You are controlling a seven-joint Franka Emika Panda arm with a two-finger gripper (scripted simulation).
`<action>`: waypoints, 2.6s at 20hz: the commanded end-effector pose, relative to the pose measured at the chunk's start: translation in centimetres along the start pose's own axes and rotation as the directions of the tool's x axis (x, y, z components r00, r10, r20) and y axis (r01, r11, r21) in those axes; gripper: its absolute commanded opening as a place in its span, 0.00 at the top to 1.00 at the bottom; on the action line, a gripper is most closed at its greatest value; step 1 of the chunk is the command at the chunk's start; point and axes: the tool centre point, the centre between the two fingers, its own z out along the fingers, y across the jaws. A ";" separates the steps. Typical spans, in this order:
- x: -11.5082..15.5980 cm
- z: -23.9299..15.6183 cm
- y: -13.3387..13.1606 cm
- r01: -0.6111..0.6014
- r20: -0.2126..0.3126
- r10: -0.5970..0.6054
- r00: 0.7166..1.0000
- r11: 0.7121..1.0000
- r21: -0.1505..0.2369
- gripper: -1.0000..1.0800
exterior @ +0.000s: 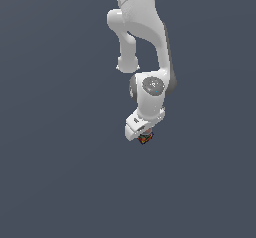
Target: Pick up the object and move it to a goal position.
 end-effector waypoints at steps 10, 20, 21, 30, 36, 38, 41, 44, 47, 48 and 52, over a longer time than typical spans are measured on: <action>0.3 -0.6 0.1 0.000 0.000 0.000 1.000 1.000 0.000 1.00; 3.0 -5.2 0.5 0.001 0.000 -0.001 1.000 1.000 0.001 1.00; 3.3 -5.9 0.6 0.001 0.000 -0.001 1.000 1.000 0.001 1.00; 7.3 -12.7 1.4 0.001 0.000 -0.001 1.000 1.000 0.001 1.00; 9.6 -16.6 1.9 0.001 0.000 -0.001 1.000 1.000 0.001 1.00; 10.3 -17.7 2.0 0.001 0.000 -0.001 1.000 1.000 0.001 1.00; 11.2 -19.2 2.3 0.001 0.000 -0.001 1.000 1.000 0.001 1.00; 12.1 -20.5 2.5 0.001 0.000 -0.001 1.000 1.000 0.001 1.00; 12.8 -21.7 2.6 0.001 0.000 -0.001 1.000 1.000 0.001 1.00; 13.1 -22.1 2.7 0.001 0.000 -0.001 1.000 1.000 0.001 1.00; 13.9 -23.3 2.9 0.001 0.000 -0.001 1.000 1.000 0.001 1.00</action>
